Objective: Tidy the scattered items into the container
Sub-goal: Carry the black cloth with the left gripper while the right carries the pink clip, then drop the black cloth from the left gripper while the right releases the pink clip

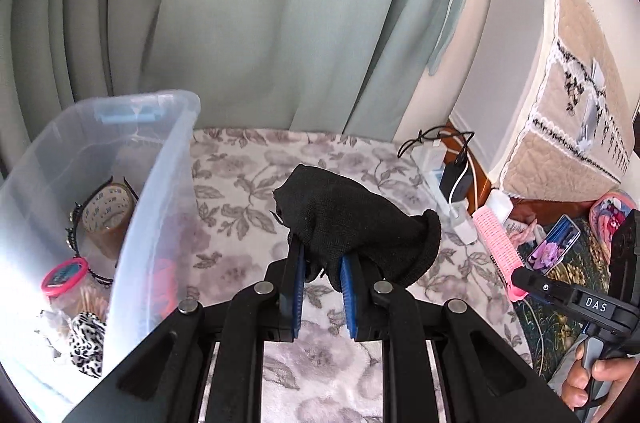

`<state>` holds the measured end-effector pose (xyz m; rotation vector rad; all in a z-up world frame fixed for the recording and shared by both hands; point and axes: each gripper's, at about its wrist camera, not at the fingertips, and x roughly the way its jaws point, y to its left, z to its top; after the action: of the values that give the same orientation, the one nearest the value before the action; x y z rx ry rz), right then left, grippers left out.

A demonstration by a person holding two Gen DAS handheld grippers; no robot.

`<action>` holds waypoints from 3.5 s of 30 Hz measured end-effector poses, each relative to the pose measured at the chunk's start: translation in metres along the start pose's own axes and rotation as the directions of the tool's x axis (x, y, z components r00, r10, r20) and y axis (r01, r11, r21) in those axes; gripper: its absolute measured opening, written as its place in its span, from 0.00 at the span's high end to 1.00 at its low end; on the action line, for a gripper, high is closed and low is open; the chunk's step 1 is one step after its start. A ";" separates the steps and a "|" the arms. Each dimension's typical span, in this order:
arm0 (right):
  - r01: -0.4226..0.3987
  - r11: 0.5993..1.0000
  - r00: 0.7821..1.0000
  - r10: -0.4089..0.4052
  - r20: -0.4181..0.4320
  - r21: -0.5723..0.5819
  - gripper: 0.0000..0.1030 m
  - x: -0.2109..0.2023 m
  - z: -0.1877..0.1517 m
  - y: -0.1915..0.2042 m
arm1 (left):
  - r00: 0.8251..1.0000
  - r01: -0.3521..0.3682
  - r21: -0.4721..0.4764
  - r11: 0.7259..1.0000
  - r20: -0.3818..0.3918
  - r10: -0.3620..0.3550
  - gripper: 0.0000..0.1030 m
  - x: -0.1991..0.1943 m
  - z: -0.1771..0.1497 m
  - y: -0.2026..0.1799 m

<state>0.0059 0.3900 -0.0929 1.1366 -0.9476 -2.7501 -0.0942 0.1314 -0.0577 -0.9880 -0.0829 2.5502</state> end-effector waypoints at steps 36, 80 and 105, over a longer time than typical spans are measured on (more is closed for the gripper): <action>-0.279 0.826 0.935 0.350 0.058 -0.490 0.67 -0.045 -0.037 0.297 | 0.888 -0.103 -0.356 0.929 0.388 0.247 0.83 -0.204 -0.007 0.157; -0.262 0.824 0.964 0.198 -0.178 -0.503 0.65 0.102 -0.054 0.308 | 0.945 -0.115 -0.441 0.890 0.228 0.235 0.62 -0.096 0.008 0.218; -0.241 0.811 0.964 0.138 -0.226 -0.533 0.44 0.092 -0.076 0.318 | 0.963 -0.185 -0.371 0.910 0.116 0.243 0.31 -0.061 0.024 0.221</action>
<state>-0.0775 0.0684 -0.0216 1.0722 -0.1848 -2.4473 -0.1461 -0.0931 -0.0445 -0.9600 -0.5300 2.8818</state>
